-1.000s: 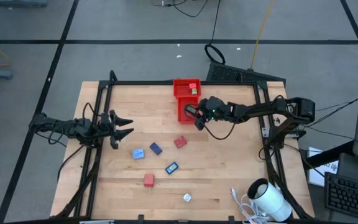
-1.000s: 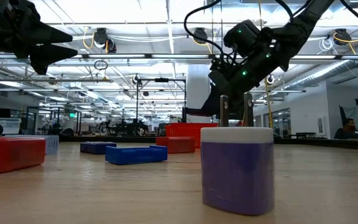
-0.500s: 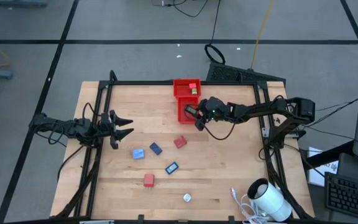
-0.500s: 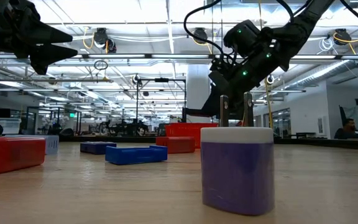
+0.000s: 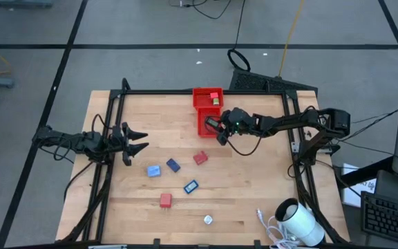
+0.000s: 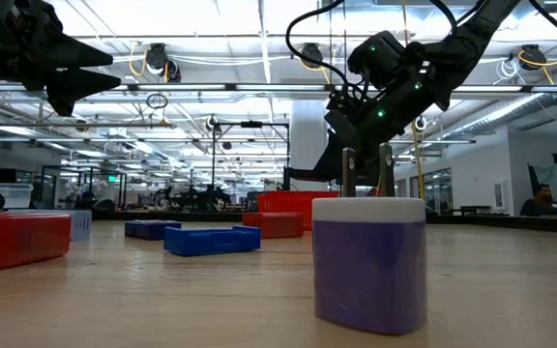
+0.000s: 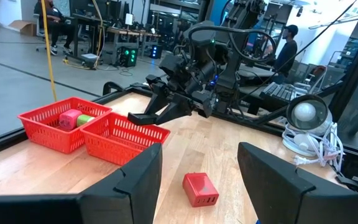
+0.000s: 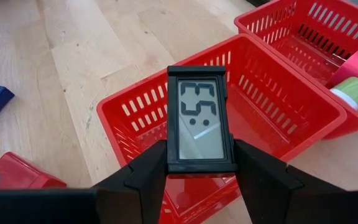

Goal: Pick & Place Office items
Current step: Put the black digital timer into the bottom red bin, then put the blue charger adapter into the top red bin

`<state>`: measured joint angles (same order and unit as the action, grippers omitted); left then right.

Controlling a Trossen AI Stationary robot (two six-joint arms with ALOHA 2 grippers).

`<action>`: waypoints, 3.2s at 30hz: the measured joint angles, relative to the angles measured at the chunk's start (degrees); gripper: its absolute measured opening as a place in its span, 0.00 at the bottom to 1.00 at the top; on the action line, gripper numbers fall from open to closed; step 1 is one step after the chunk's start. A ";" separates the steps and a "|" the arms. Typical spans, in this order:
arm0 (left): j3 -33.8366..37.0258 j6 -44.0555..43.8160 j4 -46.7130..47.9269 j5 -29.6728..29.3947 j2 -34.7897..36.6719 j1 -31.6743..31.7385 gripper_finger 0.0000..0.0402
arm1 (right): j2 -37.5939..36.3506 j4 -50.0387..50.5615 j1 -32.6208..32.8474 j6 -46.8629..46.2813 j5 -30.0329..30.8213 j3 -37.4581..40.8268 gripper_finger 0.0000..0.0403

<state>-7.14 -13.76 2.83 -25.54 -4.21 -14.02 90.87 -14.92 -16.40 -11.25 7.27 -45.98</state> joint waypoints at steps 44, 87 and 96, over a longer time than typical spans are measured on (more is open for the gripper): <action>0.00 0.00 0.00 -0.02 -0.01 0.00 0.53 | -9.73 0.37 11.92 -6.29 -15.70 0.07 0.50; 0.04 -12.82 -12.45 18.29 -45.59 -0.83 0.53 | -30.51 -17.83 31.19 -6.71 -5.78 21.79 0.49; -2.56 -12.94 -7.37 19.71 -49.53 -4.65 0.53 | -30.49 -17.35 31.19 -5.92 -5.79 21.79 0.49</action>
<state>-9.70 -26.70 -4.54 -5.83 -53.74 -18.67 60.38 -32.27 14.79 -17.17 1.48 -24.18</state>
